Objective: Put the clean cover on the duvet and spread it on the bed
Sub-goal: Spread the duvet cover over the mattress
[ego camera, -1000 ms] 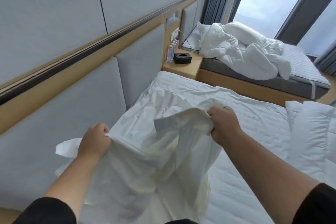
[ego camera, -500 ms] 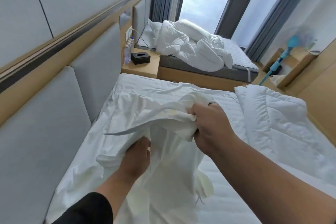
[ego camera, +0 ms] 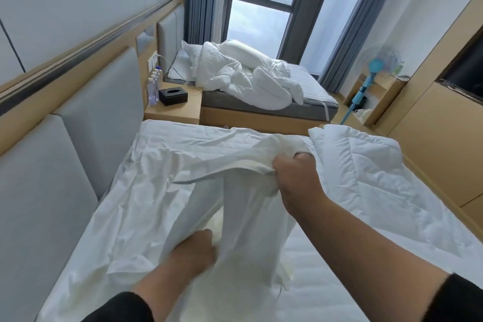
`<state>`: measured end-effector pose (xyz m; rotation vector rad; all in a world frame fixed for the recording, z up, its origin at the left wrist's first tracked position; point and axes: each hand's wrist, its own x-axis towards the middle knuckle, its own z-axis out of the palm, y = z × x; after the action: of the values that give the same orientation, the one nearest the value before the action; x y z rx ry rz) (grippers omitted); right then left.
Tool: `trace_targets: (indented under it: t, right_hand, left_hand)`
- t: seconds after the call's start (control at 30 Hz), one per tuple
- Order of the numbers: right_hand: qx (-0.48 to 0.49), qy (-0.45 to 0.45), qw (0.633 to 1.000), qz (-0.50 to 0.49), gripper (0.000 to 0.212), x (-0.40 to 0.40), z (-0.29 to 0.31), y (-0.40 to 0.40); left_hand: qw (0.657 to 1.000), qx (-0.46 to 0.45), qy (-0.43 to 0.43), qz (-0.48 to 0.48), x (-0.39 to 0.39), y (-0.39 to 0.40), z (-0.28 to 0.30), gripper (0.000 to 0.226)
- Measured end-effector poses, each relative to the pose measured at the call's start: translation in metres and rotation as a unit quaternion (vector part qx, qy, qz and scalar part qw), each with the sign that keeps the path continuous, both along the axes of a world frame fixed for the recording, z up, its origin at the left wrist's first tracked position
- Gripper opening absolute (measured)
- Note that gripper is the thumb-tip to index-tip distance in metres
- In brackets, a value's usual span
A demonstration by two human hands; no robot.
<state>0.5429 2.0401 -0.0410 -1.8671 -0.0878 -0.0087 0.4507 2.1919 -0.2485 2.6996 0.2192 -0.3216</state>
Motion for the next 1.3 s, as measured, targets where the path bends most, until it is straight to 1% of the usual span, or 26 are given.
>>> trace_targets:
  t: [0.07, 0.13, 0.17, 0.2, 0.23, 0.27, 0.3, 0.33, 0.4, 0.43, 0.47, 0.5, 0.6, 0.7, 0.77, 0.83, 0.9, 0.97, 1.0, 1.07, 1.1, 1.13, 1.17, 1.2, 1.27, 1.3]
  right_hand:
    - [-0.188, -0.047, 0.981, 0.012, 0.021, 0.023, -0.030, -0.019]
    - [-0.336, -0.153, 0.925, 0.087, 0.029, 0.039, -0.058, -0.038]
    - [-0.361, -0.125, 0.915, 0.131, 0.023, 0.046, -0.073, -0.049]
    - [-0.438, -0.177, 0.868, 0.155, 0.014, 0.058, -0.090, -0.061]
    - [-0.470, -0.181, 0.848, 0.165, 0.013, 0.072, -0.101, -0.072]
    - [-0.526, -0.177, 0.814, 0.170, 0.022, 0.082, -0.108, -0.080]
    - [-0.543, -0.151, 0.809, 0.169, 0.032, 0.093, -0.110, -0.089]
    - [-0.565, -0.164, 0.793, 0.159, 0.038, 0.105, -0.113, -0.100]
    - [-0.572, -0.166, 0.791, 0.137, 0.042, 0.134, -0.113, -0.123]
    - [-0.566, -0.139, 0.805, 0.111, 0.045, 0.147, -0.107, -0.134]
    - [-0.575, -0.126, 0.804, 0.089, 0.047, 0.161, -0.099, -0.146]
    - [-0.576, -0.123, 0.805, 0.073, 0.049, 0.173, -0.090, -0.155]
    - [-0.525, -0.156, 0.836, 0.046, 0.050, 0.190, -0.067, -0.155]
    - [-0.493, -0.247, 0.830, 0.083, 0.043, 0.168, -0.041, -0.121]
    - [-0.451, -0.300, 0.831, 0.123, 0.041, 0.147, -0.033, -0.098]
    - [-0.430, -0.276, 0.846, 0.154, 0.041, 0.124, -0.021, -0.082]
    - [-0.455, -0.216, 0.845, 0.178, 0.039, 0.108, -0.009, -0.075]
    - [-0.511, -0.174, 0.822, 0.181, 0.029, 0.092, 0.012, -0.071]
    - [-0.553, -0.168, 0.800, 0.158, 0.025, 0.083, 0.027, -0.070]
    - [-0.626, -0.176, 0.752, 0.109, 0.026, 0.071, 0.055, -0.066]
    - [-0.638, -0.185, 0.741, 0.101, 0.028, 0.070, 0.062, -0.065]
    - [-0.631, -0.180, 0.748, 0.100, 0.034, 0.067, 0.070, -0.063]
    - [-0.606, -0.176, 0.769, 0.103, 0.041, 0.067, 0.077, -0.063]
    - [-0.590, -0.170, 0.781, 0.115, 0.046, 0.064, 0.085, -0.059]
    - [-0.578, -0.147, 0.791, 0.134, 0.048, 0.063, 0.093, -0.056]
    - [-0.585, -0.123, 0.790, 0.133, 0.046, 0.064, 0.093, -0.056]
  left_hand:
    - [1.000, 0.020, -0.001, -0.001, -0.007, -0.002, 0.017, 0.029]
    - [0.996, -0.047, -0.068, 0.044, -0.016, 0.002, 0.047, 0.017]
    - [0.987, -0.087, -0.118, 0.072, -0.023, 0.009, 0.066, 0.013]
    - [0.975, -0.115, -0.159, 0.106, -0.029, 0.017, 0.087, 0.014]
    - [0.959, -0.138, -0.199, 0.149, -0.037, 0.026, 0.109, 0.014]
    - [0.940, -0.152, -0.237, 0.195, -0.045, 0.034, 0.132, 0.018]
    - [0.918, -0.149, -0.280, 0.236, -0.053, 0.043, 0.151, 0.023]
    - [0.896, -0.140, -0.320, 0.273, -0.059, 0.054, 0.168, 0.025]
    - [0.847, -0.116, -0.390, 0.342, -0.074, 0.079, 0.193, 0.023]
    - [0.820, -0.110, -0.411, 0.383, -0.079, 0.093, 0.202, 0.021]
    - [0.800, -0.097, -0.416, 0.421, -0.083, 0.109, 0.207, 0.019]
    - [0.791, -0.073, -0.408, 0.450, -0.086, 0.124, 0.209, 0.017]
    - [0.800, 0.010, -0.370, 0.471, -0.076, 0.139, 0.200, 0.013]
    - [0.844, -0.004, -0.328, 0.424, -0.049, 0.120, 0.162, 0.015]
    - [0.872, -0.029, -0.255, 0.416, -0.032, 0.108, 0.126, 0.016]
    - [0.888, -0.033, -0.165, 0.429, -0.021, 0.103, 0.092, 0.014]
    - [0.895, 0.046, -0.087, 0.436, -0.020, 0.096, 0.064, 0.022]
    - [0.905, 0.151, -0.109, 0.382, -0.016, 0.083, 0.044, 0.032]
    - [0.922, 0.162, -0.158, 0.313, -0.013, 0.072, 0.036, 0.038]
    - [0.947, 0.120, -0.276, 0.116, -0.007, 0.038, 0.018, 0.044]
    - [0.947, 0.091, -0.307, 0.006, -0.001, 0.021, 0.010, 0.042]
    - [0.942, 0.076, -0.313, -0.091, 0.006, 0.006, 0.006, 0.039]
    - [0.937, 0.060, -0.306, -0.157, 0.013, -0.007, 0.005, 0.036]
    - [0.934, 0.041, -0.299, -0.190, 0.021, -0.015, 0.004, 0.035]
    - [0.933, 0.021, -0.299, -0.197, 0.040, -0.018, 0.002, 0.034]
    - [0.942, 0.035, -0.272, -0.191, 0.050, -0.015, 0.000, 0.043]
